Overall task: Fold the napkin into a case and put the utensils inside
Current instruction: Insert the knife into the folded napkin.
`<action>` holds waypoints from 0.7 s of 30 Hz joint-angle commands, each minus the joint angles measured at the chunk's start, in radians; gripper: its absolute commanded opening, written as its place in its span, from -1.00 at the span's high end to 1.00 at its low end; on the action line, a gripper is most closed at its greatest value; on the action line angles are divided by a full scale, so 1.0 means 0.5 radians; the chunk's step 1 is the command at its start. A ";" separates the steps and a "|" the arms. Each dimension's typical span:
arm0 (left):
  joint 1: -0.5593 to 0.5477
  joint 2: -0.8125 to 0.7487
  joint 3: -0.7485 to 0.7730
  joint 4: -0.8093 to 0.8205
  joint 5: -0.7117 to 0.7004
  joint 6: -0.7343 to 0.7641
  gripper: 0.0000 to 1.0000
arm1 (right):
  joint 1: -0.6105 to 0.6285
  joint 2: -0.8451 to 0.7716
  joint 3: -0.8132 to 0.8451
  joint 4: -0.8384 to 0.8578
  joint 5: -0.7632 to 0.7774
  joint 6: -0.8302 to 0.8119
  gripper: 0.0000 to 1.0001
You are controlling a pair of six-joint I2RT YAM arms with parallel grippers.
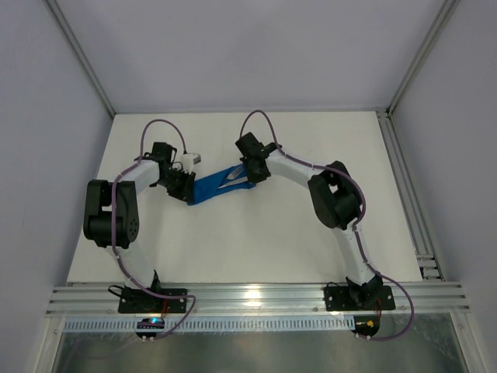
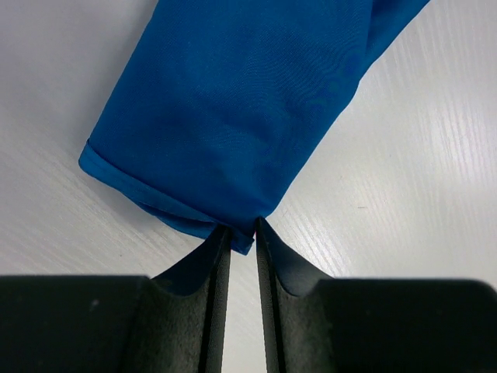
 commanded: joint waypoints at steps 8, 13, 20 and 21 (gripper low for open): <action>0.007 -0.092 -0.001 -0.004 0.056 0.069 0.57 | 0.057 -0.039 0.187 -0.060 0.347 -0.307 0.85; 0.059 -0.145 0.015 -0.037 0.022 0.081 0.54 | -0.044 -0.342 -0.058 0.089 0.113 -0.946 0.57; 0.072 -0.163 0.018 -0.059 0.013 0.066 0.39 | -0.050 -0.331 0.046 0.225 -0.894 -1.595 0.29; 0.072 -0.160 0.021 -0.071 0.013 0.066 0.39 | -0.047 -0.242 0.122 0.182 -0.977 -1.632 0.29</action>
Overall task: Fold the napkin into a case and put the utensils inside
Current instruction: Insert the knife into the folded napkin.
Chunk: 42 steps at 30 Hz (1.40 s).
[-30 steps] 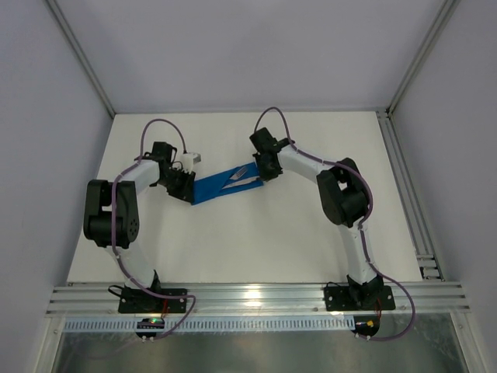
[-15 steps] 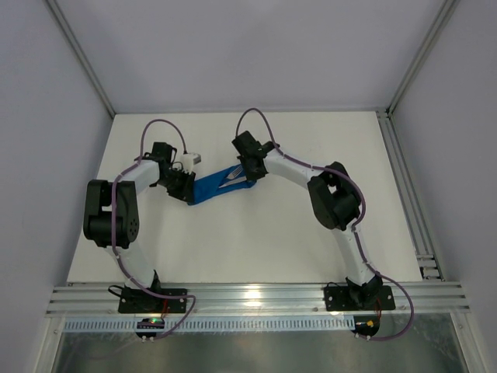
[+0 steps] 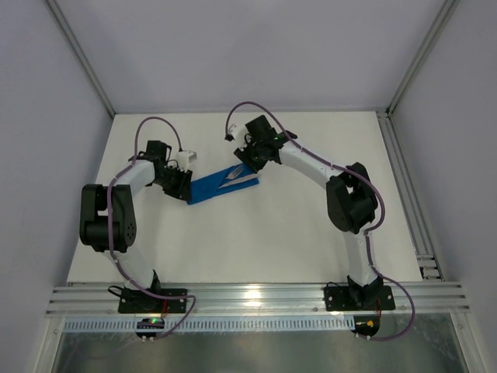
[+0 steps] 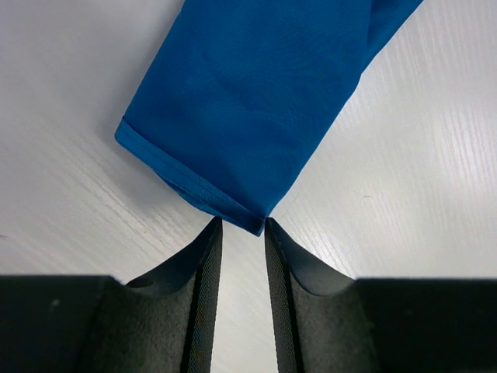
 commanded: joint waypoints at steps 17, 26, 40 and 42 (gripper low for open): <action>0.004 0.028 0.008 -0.044 0.016 0.004 0.58 | 0.033 0.506 0.586 -0.438 -0.646 -0.789 0.26; 0.007 0.028 0.021 -0.044 0.022 0.004 0.61 | 0.027 0.549 0.647 -0.530 -0.505 -0.884 0.24; 0.007 0.025 0.027 -0.062 0.035 0.022 0.66 | 0.024 0.666 0.797 -0.631 -0.379 -1.019 0.24; 0.007 0.028 0.027 -0.062 0.035 0.019 0.67 | 0.027 0.669 0.794 -0.677 -0.382 -1.050 0.29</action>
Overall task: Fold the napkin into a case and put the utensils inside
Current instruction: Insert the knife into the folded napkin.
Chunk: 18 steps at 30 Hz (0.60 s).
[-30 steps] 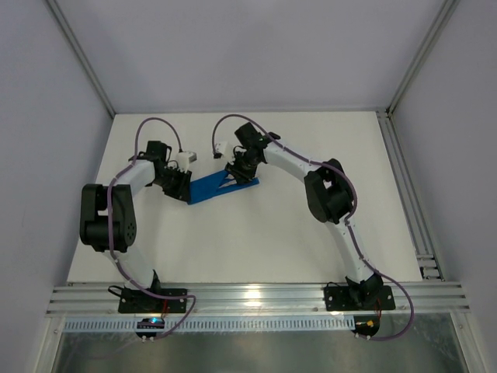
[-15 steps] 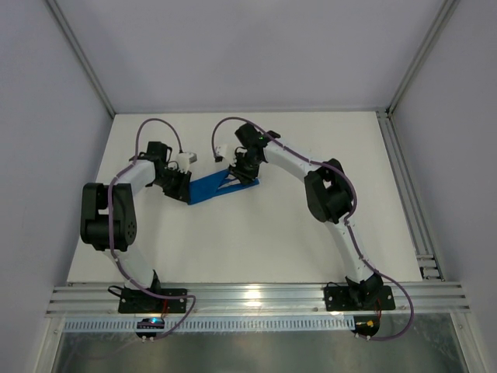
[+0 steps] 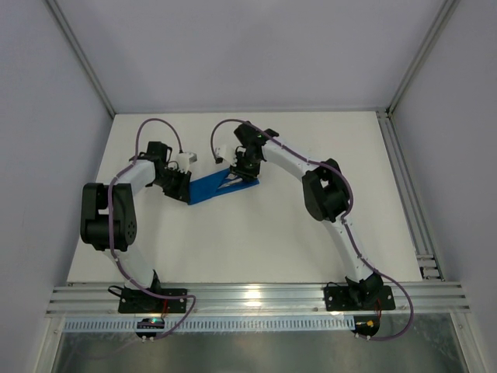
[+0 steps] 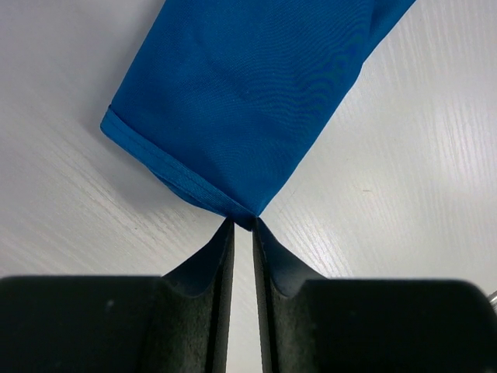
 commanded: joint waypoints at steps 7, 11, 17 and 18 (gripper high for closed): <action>0.007 0.000 0.024 -0.018 0.040 0.020 0.81 | 0.016 -0.047 -0.003 -0.103 0.034 -0.184 0.60; 0.007 -0.009 0.018 -0.012 0.043 0.026 0.90 | 0.068 -0.111 -0.071 -0.036 0.041 -0.267 0.60; 0.007 -0.028 0.021 -0.009 0.012 0.035 0.88 | 0.096 -0.081 -0.053 -0.051 0.044 -0.288 0.28; 0.007 -0.031 0.021 -0.009 0.012 0.035 0.88 | 0.099 -0.065 -0.056 -0.048 0.050 -0.273 0.26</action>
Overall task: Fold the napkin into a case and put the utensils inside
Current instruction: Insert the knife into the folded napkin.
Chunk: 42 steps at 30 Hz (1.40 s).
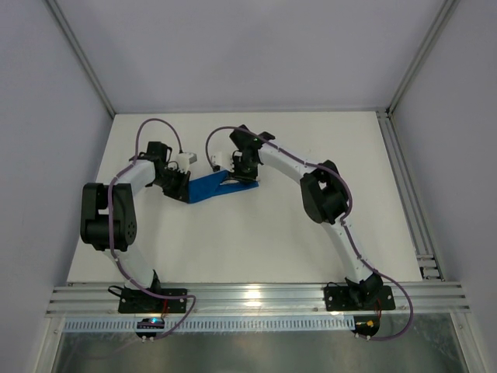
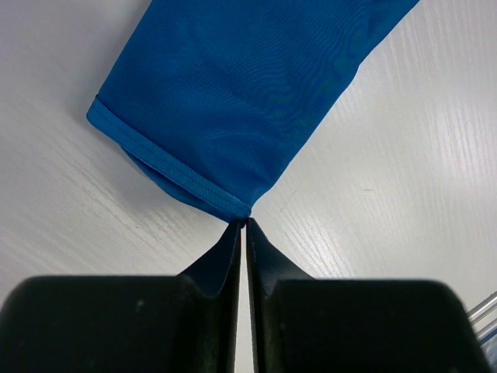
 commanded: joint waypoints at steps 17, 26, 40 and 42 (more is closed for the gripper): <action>0.007 -0.031 0.045 0.007 0.039 0.035 0.88 | 0.136 -0.029 -0.067 0.151 0.112 -0.079 0.53; 0.004 -0.040 0.039 0.014 0.058 0.051 0.87 | 0.176 -0.088 -0.067 0.155 0.060 -0.217 0.54; 0.007 -0.037 0.033 0.032 0.048 0.066 0.79 | 0.210 -0.115 -0.012 0.225 -0.078 -0.389 0.53; 0.007 -0.037 0.033 0.029 0.048 0.066 0.78 | 0.222 -0.100 -0.006 0.222 -0.081 -0.429 0.52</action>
